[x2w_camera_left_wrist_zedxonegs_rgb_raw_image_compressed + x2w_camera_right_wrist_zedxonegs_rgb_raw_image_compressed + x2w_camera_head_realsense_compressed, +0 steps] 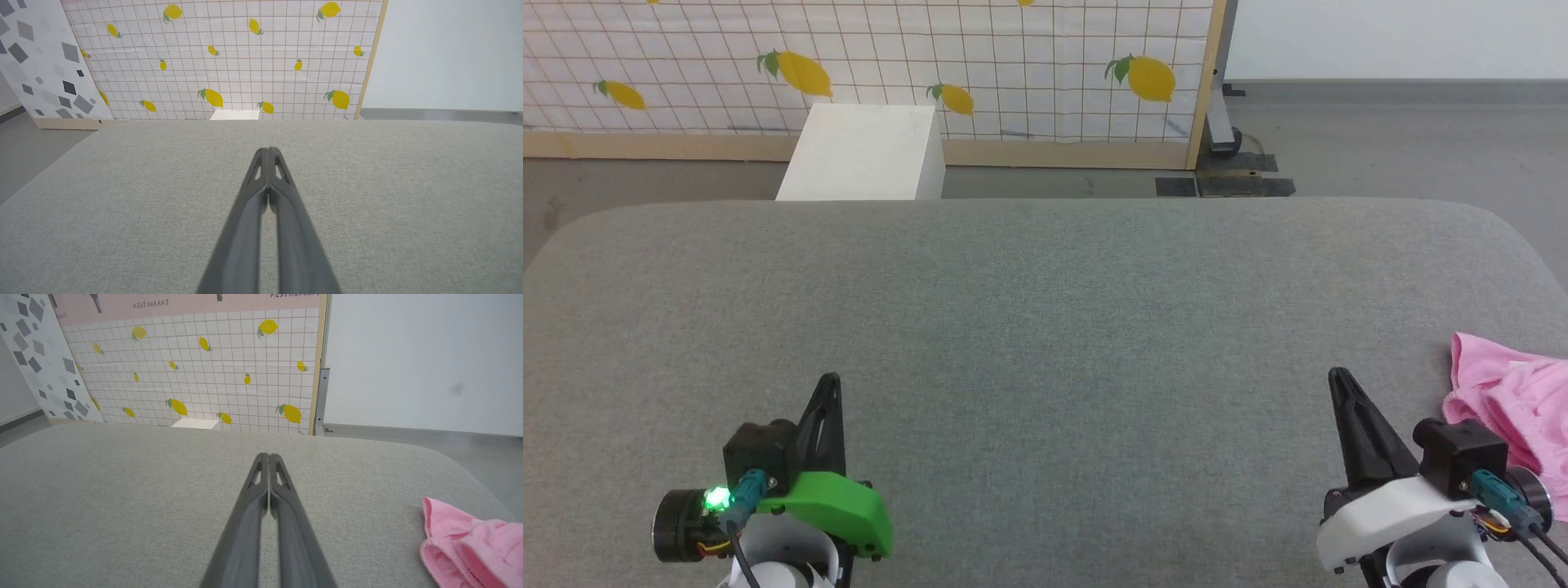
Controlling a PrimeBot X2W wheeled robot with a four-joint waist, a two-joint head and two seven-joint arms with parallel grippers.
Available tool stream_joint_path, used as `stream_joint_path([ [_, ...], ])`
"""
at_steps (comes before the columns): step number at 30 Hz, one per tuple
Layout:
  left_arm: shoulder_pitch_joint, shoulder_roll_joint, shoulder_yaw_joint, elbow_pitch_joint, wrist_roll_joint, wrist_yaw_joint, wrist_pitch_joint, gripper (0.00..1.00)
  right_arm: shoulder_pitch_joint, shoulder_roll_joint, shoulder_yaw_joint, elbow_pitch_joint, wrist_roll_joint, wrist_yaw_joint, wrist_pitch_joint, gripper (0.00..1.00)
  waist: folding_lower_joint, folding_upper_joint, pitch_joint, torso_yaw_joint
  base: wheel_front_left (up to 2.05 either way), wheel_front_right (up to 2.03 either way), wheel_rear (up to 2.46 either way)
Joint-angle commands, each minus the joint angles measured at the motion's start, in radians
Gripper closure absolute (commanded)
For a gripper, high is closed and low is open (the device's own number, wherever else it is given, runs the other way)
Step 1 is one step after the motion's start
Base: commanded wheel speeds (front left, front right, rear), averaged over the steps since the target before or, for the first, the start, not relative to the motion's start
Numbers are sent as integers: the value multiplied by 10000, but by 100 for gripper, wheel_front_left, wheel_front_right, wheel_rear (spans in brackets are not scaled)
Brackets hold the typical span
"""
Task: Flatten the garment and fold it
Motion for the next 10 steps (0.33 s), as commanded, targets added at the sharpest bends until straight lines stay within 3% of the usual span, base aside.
stream_joint_path([
  [1, 114, -66, 57, -78, 127, -56, 34, 100, -131, 4, 18, -88, -112, -9, 71, 100, 0, 45, 5, -3, 0, 0, 0],
  [10, 137, -164, 174, -210, 361, -87, 200, 100, -145, 4, 33, -189, -291, -10, 249, 100, 0, 50, 29, -20, 0, 0, 0],
])
